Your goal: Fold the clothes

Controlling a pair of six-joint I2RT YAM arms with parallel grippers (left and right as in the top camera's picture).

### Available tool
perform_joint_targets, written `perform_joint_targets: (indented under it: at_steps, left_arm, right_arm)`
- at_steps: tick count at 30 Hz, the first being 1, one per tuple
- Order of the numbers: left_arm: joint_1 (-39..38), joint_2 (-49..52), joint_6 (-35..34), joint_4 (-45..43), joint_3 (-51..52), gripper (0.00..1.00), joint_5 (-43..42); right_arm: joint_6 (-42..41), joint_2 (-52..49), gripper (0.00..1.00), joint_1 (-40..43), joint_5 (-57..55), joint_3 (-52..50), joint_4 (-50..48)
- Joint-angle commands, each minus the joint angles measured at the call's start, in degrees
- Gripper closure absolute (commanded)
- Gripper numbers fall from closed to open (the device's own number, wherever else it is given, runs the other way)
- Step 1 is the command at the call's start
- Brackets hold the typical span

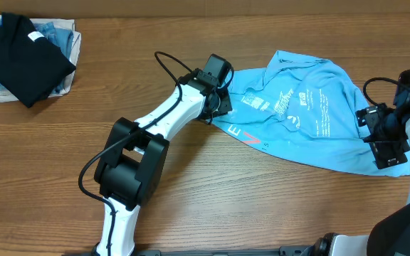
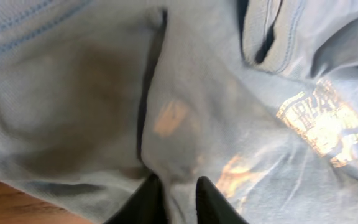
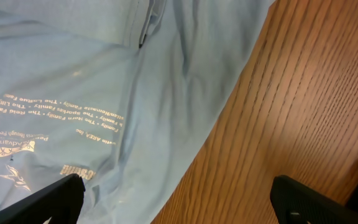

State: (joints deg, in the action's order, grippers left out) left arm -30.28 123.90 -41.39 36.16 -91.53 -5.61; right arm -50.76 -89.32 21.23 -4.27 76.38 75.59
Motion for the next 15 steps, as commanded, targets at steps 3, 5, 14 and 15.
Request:
perform_joint_targets:
  at_steps: [3, 5, 14, 15]
  left_arm:
    - [0.44, 0.90, 1.18, 0.87, -1.38, 0.96, -0.37]
    - [0.59, 0.90, 1.20, 1.46, -1.64, 0.96, -0.33]
    - [1.25, 0.92, 1.16, 2.95, -1.64, 0.52, -0.13]
    - [1.25, 0.92, 1.11, 2.95, -1.64, 0.50, 0.07]
  right_arm:
    - [0.24, -0.11, 0.00, -0.17, -0.09, -0.26, -0.07]
    - [0.26, -0.11, 0.00, -0.17, -0.07, -0.26, -0.02]
    - [0.24, -0.11, 0.00, -0.17, -0.07, -0.26, 0.13]
    - [0.22, -0.11, 0.00, -0.17, -0.07, -0.26, 0.11]
